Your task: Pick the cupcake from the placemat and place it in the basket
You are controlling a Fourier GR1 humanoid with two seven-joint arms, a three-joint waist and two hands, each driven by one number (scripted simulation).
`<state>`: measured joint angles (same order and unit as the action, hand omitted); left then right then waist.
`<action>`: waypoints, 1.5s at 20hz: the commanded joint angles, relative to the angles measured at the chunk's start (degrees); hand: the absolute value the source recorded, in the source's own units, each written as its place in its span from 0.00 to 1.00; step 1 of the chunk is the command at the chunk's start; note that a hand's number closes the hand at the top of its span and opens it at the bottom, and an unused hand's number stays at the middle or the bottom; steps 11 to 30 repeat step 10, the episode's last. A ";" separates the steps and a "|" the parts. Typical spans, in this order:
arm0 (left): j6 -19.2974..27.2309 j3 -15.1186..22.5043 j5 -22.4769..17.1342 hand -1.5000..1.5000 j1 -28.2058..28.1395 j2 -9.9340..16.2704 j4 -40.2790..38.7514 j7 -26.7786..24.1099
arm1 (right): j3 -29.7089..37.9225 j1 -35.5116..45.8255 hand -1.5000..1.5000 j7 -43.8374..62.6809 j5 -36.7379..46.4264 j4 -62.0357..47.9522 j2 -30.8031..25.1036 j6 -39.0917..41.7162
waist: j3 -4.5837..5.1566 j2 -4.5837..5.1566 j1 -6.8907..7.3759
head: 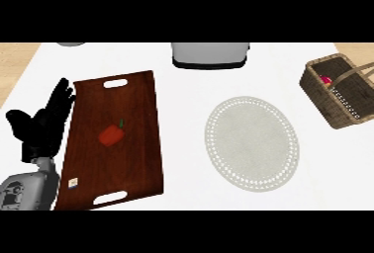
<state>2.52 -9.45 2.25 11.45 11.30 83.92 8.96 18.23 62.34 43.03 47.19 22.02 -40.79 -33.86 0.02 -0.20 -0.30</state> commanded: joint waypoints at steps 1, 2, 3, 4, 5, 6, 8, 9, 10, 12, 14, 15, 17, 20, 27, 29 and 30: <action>2.09 -0.01 0.94 0.50 -0.68 -0.78 1.54 1.34 | 2.67 -5.82 0.00 0.81 -4.09 7.47 1.97 -3.79 | 0.01 -0.61 -1.33; -0.79 -1.89 -0.86 0.50 -0.80 1.77 -0.22 0.28 | 2.12 -6.86 0.00 1.69 -4.26 10.59 3.61 -4.30 | 0.06 -0.63 -1.45; -1.14 -1.77 -1.15 0.50 -3.34 1.15 0.13 -1.06 | 4.07 -10.69 0.00 -1.76 -6.97 12.46 0.31 -1.25 | 0.04 -0.73 -1.85; 1.67 -0.23 0.92 0.50 -3.59 -0.05 4.30 2.28 | 4.95 -12.33 0.00 -2.32 -8.72 14.78 -0.43 0.81 | 0.00 -1.02 -2.13; 2.24 0.10 1.53 0.50 -3.10 -1.26 0.97 -0.57 | 2.97 -13.65 0.00 0.51 -7.94 18.74 1.36 2.88 | 0.11 -1.12 -2.95; -0.54 -2.31 -1.13 0.50 -3.00 1.38 0.81 -0.59 | 2.49 -15.84 0.00 1.82 -7.79 22.14 1.54 2.79 | 0.13 -1.19 -3.06; 2.29 -0.35 1.29 0.50 -0.90 -0.47 1.19 1.26 | 3.30 -20.33 0.00 1.58 -10.74 29.42 2.25 4.80 | 0.08 -0.95 -3.00; 2.32 -0.01 1.70 0.50 -3.79 -0.62 3.33 1.11 | 4.59 -24.03 0.00 0.33 -12.58 32.76 2.42 4.14 | 0.04 -0.85 -2.41; -0.04 -3.63 -1.41 0.50 0.24 2.48 -0.82 1.52 | 4.10 -26.25 0.00 0.65 -12.81 36.31 2.84 4.95 | 0.09 -0.82 -3.11; -0.04 -3.63 -1.41 0.50 0.24 2.48 -0.82 1.52 | 4.10 -26.25 0.00 0.65 -12.81 36.31 2.84 4.95 | 0.09 -0.82 -3.11; -0.04 -3.63 -1.41 0.50 0.24 2.48 -0.82 1.52 | 4.10 -26.25 0.00 0.65 -12.81 36.31 2.84 4.95 | 0.09 -0.82 -3.11; -0.04 -3.63 -1.41 0.50 0.24 2.48 -0.82 1.52 | 4.10 -26.25 0.00 0.65 -12.81 36.31 2.84 4.95 | 0.09 -0.82 -3.11; -0.04 -3.63 -1.41 0.50 0.24 2.48 -0.82 1.52 | 4.10 -26.25 0.00 0.65 -12.81 36.31 2.84 4.95 | 0.09 -0.82 -3.11; -0.04 -3.63 -1.41 0.50 0.24 2.48 -0.82 1.52 | 4.10 -26.25 0.00 0.65 -12.81 36.31 2.84 4.95 | 0.09 -0.82 -3.11; -0.04 -3.63 -1.41 0.50 0.24 2.48 -0.82 1.52 | 4.10 -26.25 0.00 0.65 -12.81 36.31 2.84 4.95 | 0.09 -0.82 -3.11; -0.04 -3.63 -1.41 0.50 0.24 2.48 -0.82 1.52 | 4.10 -26.25 0.00 0.65 -12.81 36.31 2.84 4.95 | 0.09 -0.82 -3.11; -0.04 -3.63 -1.41 0.50 0.24 2.48 -0.82 1.52 | 4.10 -26.25 0.00 0.65 -12.81 36.31 2.84 4.95 | 0.09 -0.82 -3.11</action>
